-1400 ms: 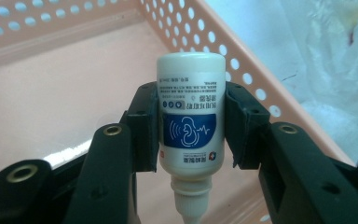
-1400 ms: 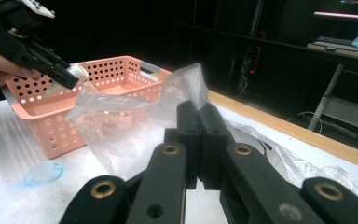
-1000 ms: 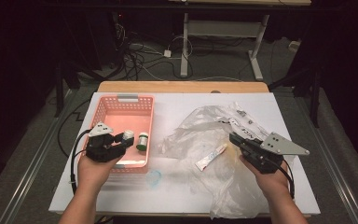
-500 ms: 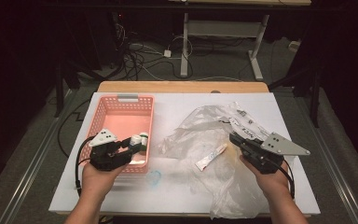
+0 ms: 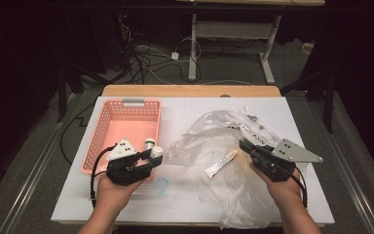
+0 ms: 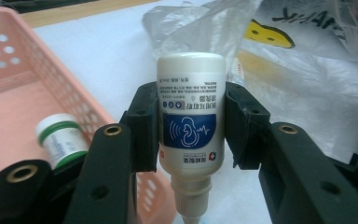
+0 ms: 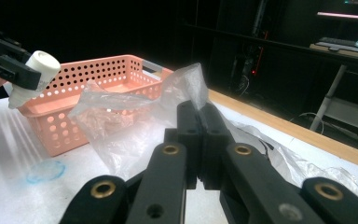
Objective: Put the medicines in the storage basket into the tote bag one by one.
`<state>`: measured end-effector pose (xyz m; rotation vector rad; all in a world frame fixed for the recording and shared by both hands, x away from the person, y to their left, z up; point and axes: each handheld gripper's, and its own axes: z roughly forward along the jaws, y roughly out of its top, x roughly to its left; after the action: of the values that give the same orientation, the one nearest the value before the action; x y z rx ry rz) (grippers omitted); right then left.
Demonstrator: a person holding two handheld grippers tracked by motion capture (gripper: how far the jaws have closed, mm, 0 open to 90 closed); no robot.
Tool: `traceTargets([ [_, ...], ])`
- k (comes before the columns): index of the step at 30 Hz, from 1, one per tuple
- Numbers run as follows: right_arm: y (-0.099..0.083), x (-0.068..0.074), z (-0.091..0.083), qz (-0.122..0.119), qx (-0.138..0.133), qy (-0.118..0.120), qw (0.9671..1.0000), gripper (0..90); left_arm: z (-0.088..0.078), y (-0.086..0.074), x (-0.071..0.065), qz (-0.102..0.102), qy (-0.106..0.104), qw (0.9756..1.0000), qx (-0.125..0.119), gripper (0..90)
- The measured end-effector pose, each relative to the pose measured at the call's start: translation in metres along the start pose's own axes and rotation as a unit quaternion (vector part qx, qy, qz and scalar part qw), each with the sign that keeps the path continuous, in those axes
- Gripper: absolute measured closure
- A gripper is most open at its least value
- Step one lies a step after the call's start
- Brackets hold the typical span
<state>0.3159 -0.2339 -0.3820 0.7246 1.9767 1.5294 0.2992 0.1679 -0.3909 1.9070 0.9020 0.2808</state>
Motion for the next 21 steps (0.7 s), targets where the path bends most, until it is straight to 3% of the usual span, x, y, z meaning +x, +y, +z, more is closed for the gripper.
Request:
traceTargets([
  [21,0.001,0.001,0.0,0.0,-0.001,0.0,1.0,89.7,0.032,-0.004,-0.036,0.041,-0.035,0.9982,0.024,57.8],
])
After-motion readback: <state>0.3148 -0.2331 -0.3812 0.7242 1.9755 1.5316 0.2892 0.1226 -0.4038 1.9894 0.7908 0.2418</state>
